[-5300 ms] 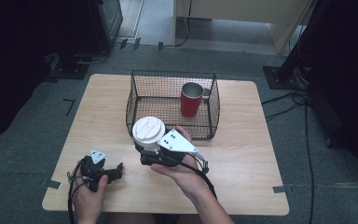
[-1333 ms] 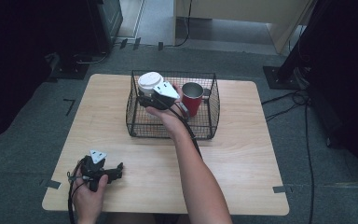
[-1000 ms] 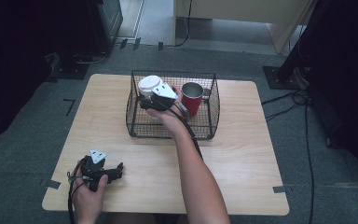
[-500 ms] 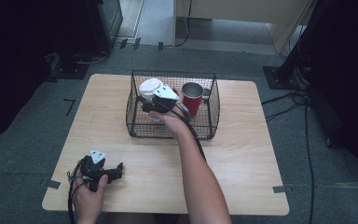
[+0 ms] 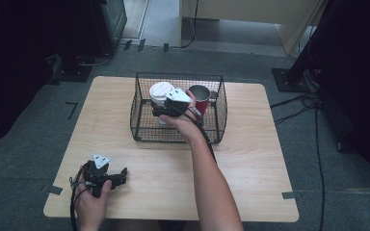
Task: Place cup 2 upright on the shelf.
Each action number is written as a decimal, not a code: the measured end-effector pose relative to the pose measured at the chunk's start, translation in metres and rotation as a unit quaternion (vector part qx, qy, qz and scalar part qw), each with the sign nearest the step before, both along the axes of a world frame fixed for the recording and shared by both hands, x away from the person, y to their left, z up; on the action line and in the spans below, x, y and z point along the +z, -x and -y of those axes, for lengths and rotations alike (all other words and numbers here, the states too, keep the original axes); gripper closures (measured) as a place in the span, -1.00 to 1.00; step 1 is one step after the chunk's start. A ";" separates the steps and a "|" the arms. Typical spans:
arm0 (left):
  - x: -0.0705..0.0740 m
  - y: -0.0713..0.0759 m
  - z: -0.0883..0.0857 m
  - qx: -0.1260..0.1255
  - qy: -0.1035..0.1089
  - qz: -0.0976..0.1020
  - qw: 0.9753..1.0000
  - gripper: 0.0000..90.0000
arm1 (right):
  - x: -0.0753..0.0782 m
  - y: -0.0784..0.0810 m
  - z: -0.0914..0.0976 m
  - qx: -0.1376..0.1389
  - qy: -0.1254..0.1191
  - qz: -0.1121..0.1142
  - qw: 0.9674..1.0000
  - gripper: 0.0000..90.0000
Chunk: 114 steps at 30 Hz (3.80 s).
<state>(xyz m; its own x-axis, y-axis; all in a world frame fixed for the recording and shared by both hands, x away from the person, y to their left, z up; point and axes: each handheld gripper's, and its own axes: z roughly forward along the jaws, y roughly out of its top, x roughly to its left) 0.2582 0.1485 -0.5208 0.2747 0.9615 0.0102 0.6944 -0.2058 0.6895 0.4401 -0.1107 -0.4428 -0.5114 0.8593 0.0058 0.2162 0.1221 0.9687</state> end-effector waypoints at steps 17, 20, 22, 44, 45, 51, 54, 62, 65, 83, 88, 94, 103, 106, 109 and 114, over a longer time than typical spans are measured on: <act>0.000 0.000 0.000 -0.001 -0.002 -0.001 1.000 -1.00 | 0.013 0.006 0.016 0.024 0.020 0.030 0.999 -1.00; 0.000 0.000 0.000 -0.001 -0.001 -0.001 1.000 -1.00 | 0.021 0.007 0.020 0.031 0.019 0.043 0.998 -1.00; 0.000 0.000 0.000 -0.001 -0.001 -0.001 1.000 -1.00 | 0.028 0.009 0.023 0.030 0.012 0.045 0.998 -1.00; 0.000 0.000 0.000 -0.001 -0.001 0.000 1.000 -1.00 | 0.062 0.041 0.050 0.035 -0.010 0.082 0.996 -1.00; 0.000 0.000 0.000 0.000 0.000 0.001 1.000 -1.00 | 0.062 0.044 0.051 0.035 -0.009 0.082 0.996 -1.00; 0.000 0.000 0.000 0.000 0.000 0.001 1.000 -1.00 | 0.062 0.056 0.061 0.021 -0.014 0.079 0.997 -1.00; 0.000 0.000 0.000 0.000 0.000 0.001 1.000 -1.00 | 0.062 0.064 0.068 0.018 -0.015 0.076 0.997 -1.00; 0.000 0.000 0.000 0.000 0.000 0.001 1.000 -1.00 | 0.057 0.081 0.088 0.007 -0.015 0.072 0.997 -1.00; 0.000 0.000 0.000 0.000 0.000 0.001 1.000 -1.00 | 0.055 0.087 0.096 0.002 -0.014 0.072 0.997 -1.00; 0.000 0.000 0.000 0.000 0.000 0.000 1.000 -1.00 | 0.040 0.121 0.132 -0.023 -0.017 0.073 0.997 -1.00; 0.000 0.000 0.000 0.000 0.000 0.001 1.000 -1.00 | 0.035 0.132 0.143 -0.030 -0.018 0.074 0.997 -1.00; 0.000 0.000 0.000 0.000 0.000 0.001 1.000 -1.00 | 0.028 0.143 0.158 -0.045 -0.020 0.072 0.996 -1.00; 0.000 0.000 0.000 0.000 0.000 0.000 1.000 -1.00 | 0.018 0.156 0.181 -0.068 -0.023 0.065 0.995 -1.00; 0.000 0.000 0.000 -0.001 -0.001 0.000 1.000 -1.00 | 0.013 0.160 0.189 -0.077 -0.021 0.060 0.995 -1.00; 0.000 0.000 0.000 -0.001 -0.001 0.000 1.000 -1.00 | 0.008 0.163 0.196 -0.085 -0.021 0.055 0.995 -1.00; 0.000 0.000 0.000 -0.001 -0.001 0.000 1.000 -1.00 | -0.002 0.170 0.209 -0.100 -0.024 0.046 0.994 -1.00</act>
